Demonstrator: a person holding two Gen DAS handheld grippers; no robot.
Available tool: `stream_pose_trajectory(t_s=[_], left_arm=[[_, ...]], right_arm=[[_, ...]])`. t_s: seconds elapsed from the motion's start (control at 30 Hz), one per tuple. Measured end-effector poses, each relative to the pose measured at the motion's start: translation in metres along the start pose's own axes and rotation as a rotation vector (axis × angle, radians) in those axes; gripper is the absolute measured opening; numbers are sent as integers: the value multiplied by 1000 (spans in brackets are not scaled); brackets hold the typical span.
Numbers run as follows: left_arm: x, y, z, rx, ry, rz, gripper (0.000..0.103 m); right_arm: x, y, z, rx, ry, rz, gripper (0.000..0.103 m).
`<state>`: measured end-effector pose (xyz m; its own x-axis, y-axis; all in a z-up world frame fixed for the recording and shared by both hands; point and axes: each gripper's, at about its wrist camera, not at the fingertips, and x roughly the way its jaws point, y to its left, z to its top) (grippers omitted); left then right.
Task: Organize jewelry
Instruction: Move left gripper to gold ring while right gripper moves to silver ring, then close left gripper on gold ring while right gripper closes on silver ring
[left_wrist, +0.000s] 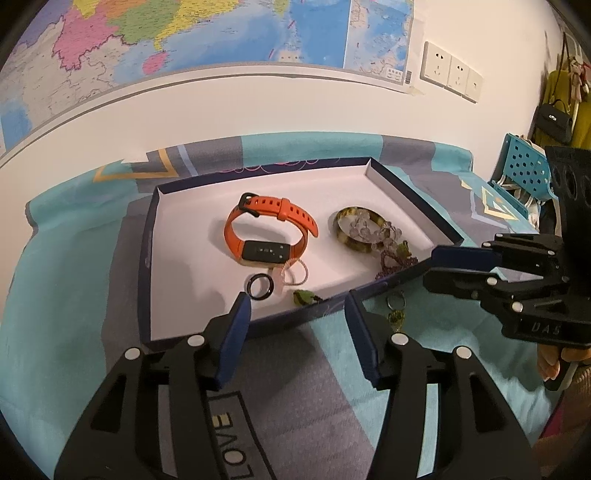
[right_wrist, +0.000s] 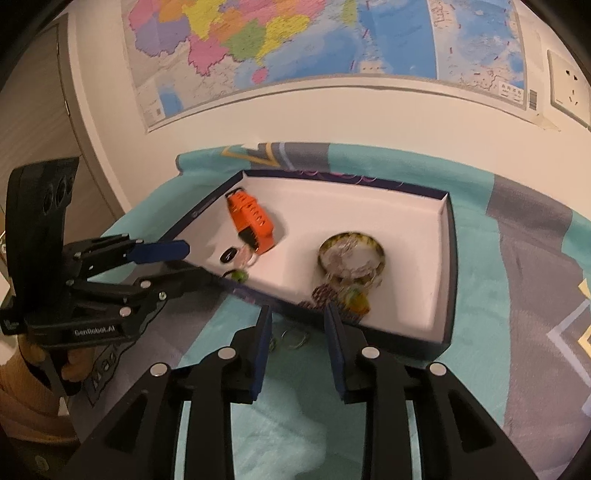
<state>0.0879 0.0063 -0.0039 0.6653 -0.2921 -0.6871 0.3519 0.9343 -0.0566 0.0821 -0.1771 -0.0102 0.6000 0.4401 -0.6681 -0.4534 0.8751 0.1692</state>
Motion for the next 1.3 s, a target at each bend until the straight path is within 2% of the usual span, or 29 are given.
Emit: stream_pose_trajectory(t_s=[0.53, 0.57, 0.6, 0.67, 0.77, 0.83, 0.9, 1.03, 1.1, 1.2, 1.3], left_arm=[[-5, 0, -16, -15, 19, -19, 55], [-4, 1, -17, -17, 21, -21, 55], [-4, 1, -17, -18, 23, -21, 55], [-4, 1, -19, -20, 24, -23, 55], [-4, 1, -19, -24, 24, -27, 56], [-3, 1, -20, -22, 28, -36, 57], [-2, 0, -22, -17, 34, -49, 57], [-1, -7, -25, 8, 42, -73, 57], [0, -13, -27, 27, 50, -98, 57], [2, -23, -30, 66, 64, -125, 57], [4, -33, -34, 104, 77, -134, 57]], right_arm=[[27, 22, -12, -24, 77, 40, 27], [30, 23, -12, -26, 84, 39, 24], [32, 24, -13, -28, 90, 42, 16], [34, 26, -14, -37, 101, 52, 7], [31, 36, -16, -66, 106, 72, 7], [28, 42, -18, -91, 107, 83, 10], [23, 41, -18, -83, 94, 74, 41], [14, 26, -16, -37, 62, 53, 38], [16, 17, -15, -9, 68, 24, 34], [24, 7, -14, 21, 85, -24, 34], [29, 5, -12, 30, 89, -30, 34]])
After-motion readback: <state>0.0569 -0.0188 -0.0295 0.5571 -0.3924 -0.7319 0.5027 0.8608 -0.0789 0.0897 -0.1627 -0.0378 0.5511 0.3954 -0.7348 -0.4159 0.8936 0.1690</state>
